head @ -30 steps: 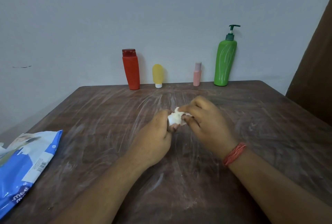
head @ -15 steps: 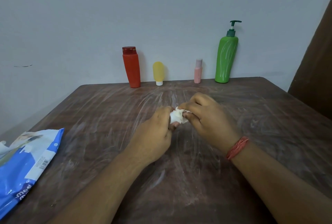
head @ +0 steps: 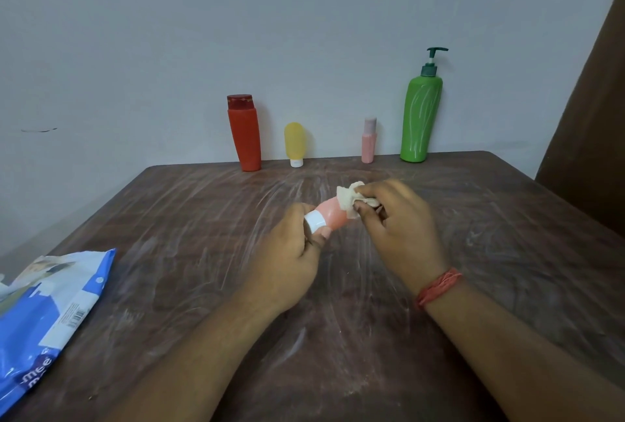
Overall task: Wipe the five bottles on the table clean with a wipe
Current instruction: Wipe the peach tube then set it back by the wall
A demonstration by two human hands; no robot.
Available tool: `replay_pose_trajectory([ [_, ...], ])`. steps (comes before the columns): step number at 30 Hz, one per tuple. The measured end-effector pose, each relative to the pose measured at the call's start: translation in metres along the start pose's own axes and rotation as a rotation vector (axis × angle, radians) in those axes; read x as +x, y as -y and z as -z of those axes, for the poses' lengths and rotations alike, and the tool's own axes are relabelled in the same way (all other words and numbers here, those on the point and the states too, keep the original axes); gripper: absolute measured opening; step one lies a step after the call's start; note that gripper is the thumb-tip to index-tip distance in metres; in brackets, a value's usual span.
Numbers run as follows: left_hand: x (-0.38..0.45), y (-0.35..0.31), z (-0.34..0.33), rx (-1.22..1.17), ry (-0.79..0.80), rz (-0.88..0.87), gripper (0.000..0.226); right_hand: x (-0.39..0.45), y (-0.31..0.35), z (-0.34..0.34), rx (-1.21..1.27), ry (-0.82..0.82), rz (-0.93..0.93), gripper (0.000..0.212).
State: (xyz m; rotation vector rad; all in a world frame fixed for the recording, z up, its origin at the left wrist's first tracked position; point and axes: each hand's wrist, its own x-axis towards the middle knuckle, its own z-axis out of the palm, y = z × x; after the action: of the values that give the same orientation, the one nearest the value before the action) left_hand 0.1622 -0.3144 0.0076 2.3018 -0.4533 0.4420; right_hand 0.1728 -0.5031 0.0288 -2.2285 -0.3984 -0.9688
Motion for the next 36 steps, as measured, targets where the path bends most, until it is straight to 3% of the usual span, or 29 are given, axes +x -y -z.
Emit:
replay_pose_trajectory([
  [5,-0.001,-0.005,-0.004,-0.212,-0.024,0.066,0.010,-0.004,0.010,-0.005,-0.097,0.136,0.247,0.015],
  [11,-0.003,-0.008,-0.009,-0.233,0.056,0.065,0.012,0.013,-0.019,0.019,-0.068,-0.003,-0.002,0.017],
  [18,-0.003,-0.005,-0.005,-0.460,0.014,0.172,0.005,-0.003,0.010,-0.003,-0.055,0.150,0.253,0.016],
  [24,-0.004,-0.004,-0.008,-0.436,0.153,0.144,0.008,0.015,-0.013,0.021,-0.021,-0.059,0.035,0.018],
  [28,-0.004,-0.002,-0.009,-0.550,0.096,0.163,0.007,0.005,0.000,0.015,-0.014,0.074,0.123,0.019],
  [32,-0.001,0.003,-0.006,-0.682,0.047,0.202,0.011,-0.001,0.014,0.004,-0.050,0.235,0.357,0.021],
  [36,-0.002,-0.001,-0.011,-0.687,0.128,0.207,0.016,0.009,0.000,0.015,-0.040,0.083,0.201,0.018],
])
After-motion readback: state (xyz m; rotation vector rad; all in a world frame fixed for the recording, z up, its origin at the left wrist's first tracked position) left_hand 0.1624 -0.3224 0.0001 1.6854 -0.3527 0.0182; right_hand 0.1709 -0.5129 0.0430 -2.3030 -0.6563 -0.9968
